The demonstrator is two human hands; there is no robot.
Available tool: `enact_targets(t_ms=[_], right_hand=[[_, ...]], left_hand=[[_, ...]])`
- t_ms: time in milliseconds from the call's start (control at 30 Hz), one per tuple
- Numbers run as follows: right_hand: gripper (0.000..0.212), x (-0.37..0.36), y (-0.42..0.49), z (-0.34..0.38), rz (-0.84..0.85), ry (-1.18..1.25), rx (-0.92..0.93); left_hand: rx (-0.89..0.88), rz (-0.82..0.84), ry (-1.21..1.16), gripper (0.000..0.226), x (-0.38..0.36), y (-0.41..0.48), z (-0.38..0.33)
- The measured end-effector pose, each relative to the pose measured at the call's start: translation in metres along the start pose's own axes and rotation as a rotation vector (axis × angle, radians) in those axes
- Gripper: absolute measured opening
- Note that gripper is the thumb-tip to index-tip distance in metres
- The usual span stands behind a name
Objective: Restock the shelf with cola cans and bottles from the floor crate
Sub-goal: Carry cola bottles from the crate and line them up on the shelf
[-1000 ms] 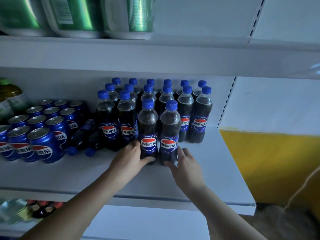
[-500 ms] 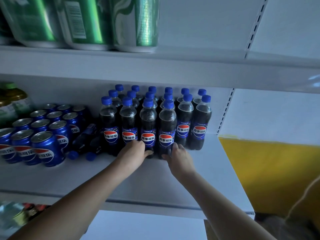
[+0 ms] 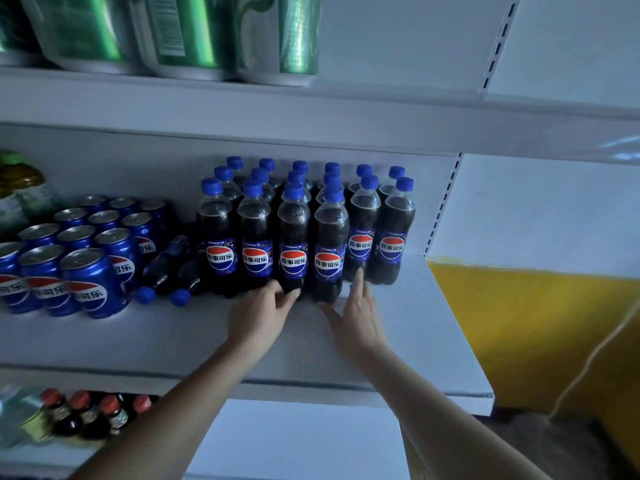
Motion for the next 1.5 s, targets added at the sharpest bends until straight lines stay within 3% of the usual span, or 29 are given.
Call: enact_targets(t_ms=[133,267,467,867,967,1200,1500], right_hand=[[0.059,0.001,-0.057,-0.010,-0.119,0.136,0.103],[0.029,0.012,-0.110,-0.022,-0.133,0.236,0.155],[0.032,0.032,-0.166,-0.031,-0.251,0.313,0.094],[0.020,0.111,-0.270,-0.094,-0.379,0.595,-0.025],[0.018,0.133,-0.322,-0.123,-0.444,0.726,-0.103],[0.020,0.173,-0.476,-0.197,-0.602,0.906,-0.401],[0.026,0.216,-0.641,-0.258,-0.854,1.040,-0.594]], left_hand=[[0.015,-0.023,-0.462,0.017,-0.005,-0.047,0.007],[-0.046,0.034,-0.784,0.012,-0.005,-0.075,0.004],[-0.134,0.155,-1.053,0.016,-0.010,-0.097,-0.024],[-0.155,0.566,-1.235,0.023,-0.046,-0.162,-0.146],[-0.150,0.725,-1.278,0.015,-0.067,-0.196,-0.189],[-0.078,1.018,-1.266,0.023,-0.127,-0.295,-0.287],[-0.098,1.271,-1.160,0.022,-0.186,-0.409,-0.391]])
Point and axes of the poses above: each hand's wrist, its own y-axis towards the middle knuckle, its own x-axis out of the back of the hand, z = x × y, the point moved 3 cm from there along y, towards the middle knuckle, and after that the axes turned 11 degrees about z, right-handed, at the moved point
